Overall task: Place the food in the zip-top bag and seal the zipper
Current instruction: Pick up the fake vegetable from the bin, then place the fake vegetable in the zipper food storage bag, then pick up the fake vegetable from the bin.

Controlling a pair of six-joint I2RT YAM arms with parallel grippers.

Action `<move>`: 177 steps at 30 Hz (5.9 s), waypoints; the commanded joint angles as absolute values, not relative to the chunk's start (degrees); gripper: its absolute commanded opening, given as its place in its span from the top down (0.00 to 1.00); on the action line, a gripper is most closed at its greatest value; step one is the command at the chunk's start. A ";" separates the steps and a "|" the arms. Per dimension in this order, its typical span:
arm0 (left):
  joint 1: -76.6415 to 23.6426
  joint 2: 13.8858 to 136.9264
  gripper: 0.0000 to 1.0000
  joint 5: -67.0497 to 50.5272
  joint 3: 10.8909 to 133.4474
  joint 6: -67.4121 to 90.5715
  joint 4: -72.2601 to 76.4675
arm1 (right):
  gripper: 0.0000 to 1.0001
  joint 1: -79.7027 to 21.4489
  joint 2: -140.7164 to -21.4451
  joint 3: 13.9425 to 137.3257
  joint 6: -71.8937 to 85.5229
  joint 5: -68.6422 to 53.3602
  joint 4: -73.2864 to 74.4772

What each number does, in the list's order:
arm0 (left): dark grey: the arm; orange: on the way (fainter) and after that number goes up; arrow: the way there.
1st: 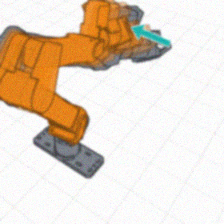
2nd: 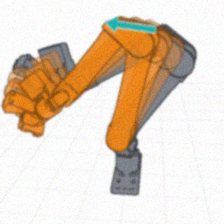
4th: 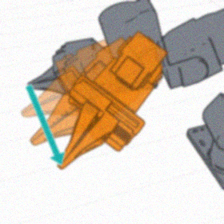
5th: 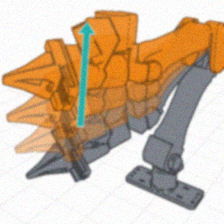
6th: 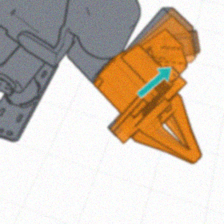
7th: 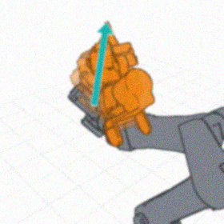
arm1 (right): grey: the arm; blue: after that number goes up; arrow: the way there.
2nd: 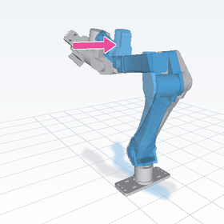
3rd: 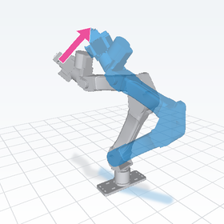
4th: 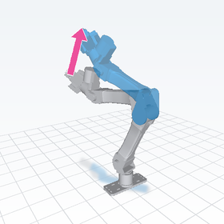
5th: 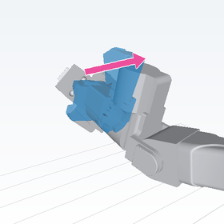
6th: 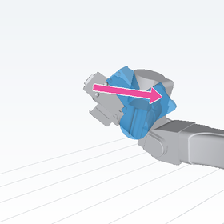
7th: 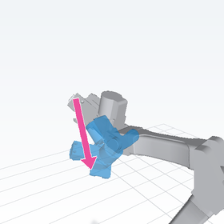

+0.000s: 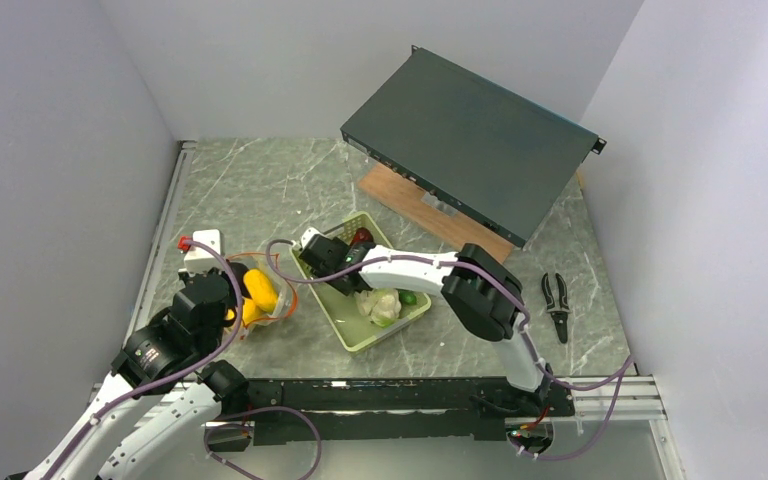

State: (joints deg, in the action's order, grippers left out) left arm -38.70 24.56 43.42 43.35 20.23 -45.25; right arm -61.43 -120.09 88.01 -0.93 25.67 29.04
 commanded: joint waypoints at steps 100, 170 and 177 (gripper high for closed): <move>-38.45 24.34 1.00 44.82 43.92 21.18 -44.39 | 0.93 -68.20 -112.72 92.24 69.10 8.59 -0.40; -38.49 24.30 1.00 43.95 43.68 20.32 -43.60 | 0.26 -54.84 -82.06 64.20 19.35 4.98 9.10; -38.46 24.63 1.00 44.06 43.68 20.48 -43.70 | 0.20 -51.00 -96.18 74.94 21.16 -3.78 13.47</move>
